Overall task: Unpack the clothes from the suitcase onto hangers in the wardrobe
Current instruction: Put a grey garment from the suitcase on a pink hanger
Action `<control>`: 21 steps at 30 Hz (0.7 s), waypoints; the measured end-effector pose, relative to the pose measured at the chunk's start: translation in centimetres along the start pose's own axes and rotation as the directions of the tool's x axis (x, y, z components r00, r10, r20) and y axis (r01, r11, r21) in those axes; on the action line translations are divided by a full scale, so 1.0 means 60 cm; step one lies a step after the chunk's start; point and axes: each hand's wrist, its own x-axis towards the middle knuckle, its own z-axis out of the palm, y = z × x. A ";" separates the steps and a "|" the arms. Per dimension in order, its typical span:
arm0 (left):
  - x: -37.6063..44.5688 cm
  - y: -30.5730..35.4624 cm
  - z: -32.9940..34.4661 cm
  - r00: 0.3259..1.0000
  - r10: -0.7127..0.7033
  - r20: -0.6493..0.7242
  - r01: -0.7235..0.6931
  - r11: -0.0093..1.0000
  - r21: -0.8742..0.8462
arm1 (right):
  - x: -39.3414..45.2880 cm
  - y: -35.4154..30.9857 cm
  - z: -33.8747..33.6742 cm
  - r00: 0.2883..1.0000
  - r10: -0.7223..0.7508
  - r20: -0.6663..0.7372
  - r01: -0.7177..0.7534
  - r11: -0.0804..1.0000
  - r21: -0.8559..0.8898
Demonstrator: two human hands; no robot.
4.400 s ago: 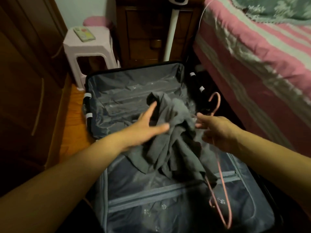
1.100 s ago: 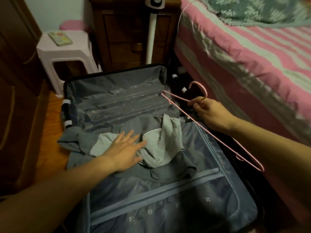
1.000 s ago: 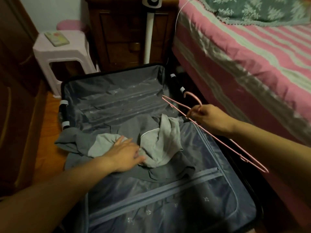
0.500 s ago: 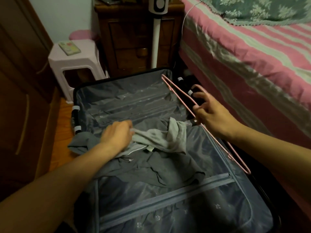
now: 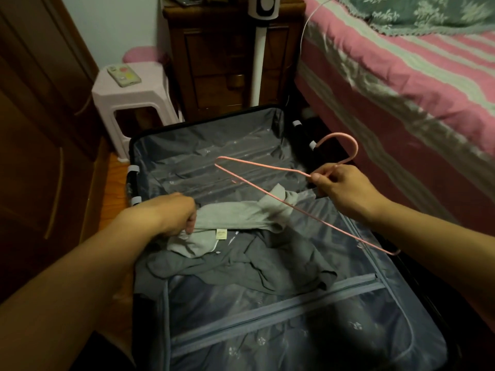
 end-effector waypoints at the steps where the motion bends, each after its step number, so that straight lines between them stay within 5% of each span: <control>1: -0.004 0.003 -0.005 0.999 -0.028 -0.025 0.028 1.000 0.011 | -0.003 -0.003 0.001 1.000 -0.004 0.008 0.004 1.000 -0.004; 4: -0.006 0.005 -0.017 0.969 -0.048 -0.242 0.054 0.998 0.015 | -0.007 -0.008 0.005 1.000 0.001 0.013 0.000 0.999 -0.052; 7: -0.003 0.009 -0.022 0.780 -0.046 -0.624 -0.098 0.976 -0.195 | -0.007 -0.015 0.003 0.996 0.048 -0.079 -0.052 0.998 -0.042; 10: 0.007 0.009 -0.026 0.669 -0.103 -0.737 -0.219 0.919 -0.327 | -0.010 -0.028 -0.006 0.964 0.066 -0.256 -0.083 0.995 -0.055; 16: 0.029 -0.009 0.000 0.862 -0.152 -0.484 -0.017 0.945 -0.326 | -0.021 -0.038 -0.012 0.909 0.032 -0.416 -0.101 0.984 -0.145; 21: 0.011 0.024 -0.017 0.900 -0.054 -0.433 -0.101 0.940 -0.326 | -0.024 -0.058 0.001 0.913 -0.233 -0.335 0.129 0.944 -0.304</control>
